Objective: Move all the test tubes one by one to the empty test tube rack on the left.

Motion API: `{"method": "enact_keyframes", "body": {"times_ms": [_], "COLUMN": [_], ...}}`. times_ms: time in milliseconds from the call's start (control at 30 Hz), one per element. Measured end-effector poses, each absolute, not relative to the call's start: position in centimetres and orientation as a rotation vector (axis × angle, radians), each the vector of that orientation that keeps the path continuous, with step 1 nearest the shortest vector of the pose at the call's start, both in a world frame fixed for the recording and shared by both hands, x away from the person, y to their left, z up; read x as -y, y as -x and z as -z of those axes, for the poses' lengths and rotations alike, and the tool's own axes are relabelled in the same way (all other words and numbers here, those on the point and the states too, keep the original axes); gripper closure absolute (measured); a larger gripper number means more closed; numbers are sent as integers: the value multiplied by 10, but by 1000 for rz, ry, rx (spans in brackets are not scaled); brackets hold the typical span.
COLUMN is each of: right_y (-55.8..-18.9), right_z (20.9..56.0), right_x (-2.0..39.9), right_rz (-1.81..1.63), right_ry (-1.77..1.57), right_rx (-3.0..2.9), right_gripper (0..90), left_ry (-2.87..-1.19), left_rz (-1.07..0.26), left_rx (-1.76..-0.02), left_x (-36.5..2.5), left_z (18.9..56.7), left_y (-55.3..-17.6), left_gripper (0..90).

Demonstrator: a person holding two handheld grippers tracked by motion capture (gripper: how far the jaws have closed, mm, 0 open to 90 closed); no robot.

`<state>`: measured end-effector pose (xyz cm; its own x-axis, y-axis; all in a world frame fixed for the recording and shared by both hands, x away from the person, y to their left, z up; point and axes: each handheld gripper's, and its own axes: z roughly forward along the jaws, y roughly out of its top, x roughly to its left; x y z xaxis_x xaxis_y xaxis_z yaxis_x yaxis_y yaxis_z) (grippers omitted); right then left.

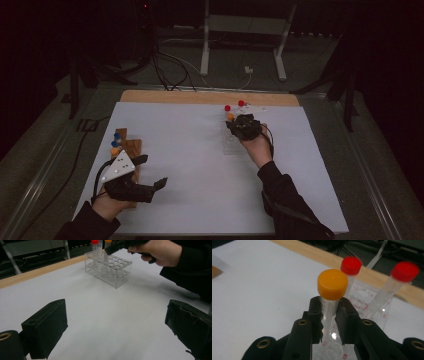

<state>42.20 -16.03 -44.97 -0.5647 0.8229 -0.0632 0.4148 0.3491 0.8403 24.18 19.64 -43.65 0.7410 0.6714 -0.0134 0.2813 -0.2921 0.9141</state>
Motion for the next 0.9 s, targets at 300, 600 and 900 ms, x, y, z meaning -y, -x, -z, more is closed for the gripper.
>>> {"method": "enact_keyframes", "body": {"times_ms": [300, 600, 900], "right_y": [-406, -383, -352], "right_z": [422, 402, 409], "right_x": [166, 169, 163], "right_rz": [-1176, -1228, -1263], "right_ry": [-1026, -961, -894], "right_rx": [-2084, -2066, -2128], "right_gripper": [746, 746, 746], "left_ry": [-1881, -1888, -1895], "left_rz": [-452, -413, -404], "left_rx": [-725, -700, -679], "left_x": [-192, -184, -174], "left_z": [432, 425, 422], "left_y": [-242, -245, -246], "left_gripper": [51, 51, 51]}}
